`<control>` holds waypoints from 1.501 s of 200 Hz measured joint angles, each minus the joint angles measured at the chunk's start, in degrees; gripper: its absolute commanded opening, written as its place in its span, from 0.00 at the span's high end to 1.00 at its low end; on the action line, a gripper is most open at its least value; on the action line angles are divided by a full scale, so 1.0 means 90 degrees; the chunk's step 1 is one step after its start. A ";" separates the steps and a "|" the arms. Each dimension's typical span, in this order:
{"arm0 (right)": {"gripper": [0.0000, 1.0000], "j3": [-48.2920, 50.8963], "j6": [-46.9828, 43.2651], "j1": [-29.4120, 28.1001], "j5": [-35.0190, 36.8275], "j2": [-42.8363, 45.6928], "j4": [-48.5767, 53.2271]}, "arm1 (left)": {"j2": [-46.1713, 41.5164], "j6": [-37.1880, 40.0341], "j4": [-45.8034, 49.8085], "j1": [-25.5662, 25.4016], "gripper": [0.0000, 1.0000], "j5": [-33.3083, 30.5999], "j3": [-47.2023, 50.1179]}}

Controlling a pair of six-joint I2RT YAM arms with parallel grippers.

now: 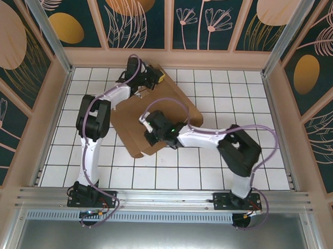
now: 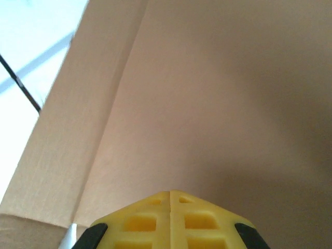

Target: Fold the paper box

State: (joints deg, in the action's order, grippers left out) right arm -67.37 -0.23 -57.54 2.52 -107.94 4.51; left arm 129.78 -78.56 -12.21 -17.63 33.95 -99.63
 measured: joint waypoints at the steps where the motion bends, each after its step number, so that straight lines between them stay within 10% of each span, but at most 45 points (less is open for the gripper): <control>1: 1.00 -0.0002 0.0007 -0.0005 -0.0002 -0.0019 0.0010 | -0.0002 0.0000 -0.0002 0.0002 1.00 0.0000 0.0002; 242: 1.00 -0.0129 0.0325 0.2161 0.0911 -0.0102 0.2147 | -0.1506 0.0950 0.0345 0.0437 1.00 -0.1285 0.1321; 300: 0.90 -0.0248 0.0486 0.2142 0.0024 0.0508 0.2069 | -0.1309 0.1231 0.0576 0.0270 1.00 -0.1875 0.0896</control>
State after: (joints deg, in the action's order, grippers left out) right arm -69.60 4.14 -38.26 2.74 -103.37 23.14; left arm 117.99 -67.48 -7.03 -15.20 17.08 -91.57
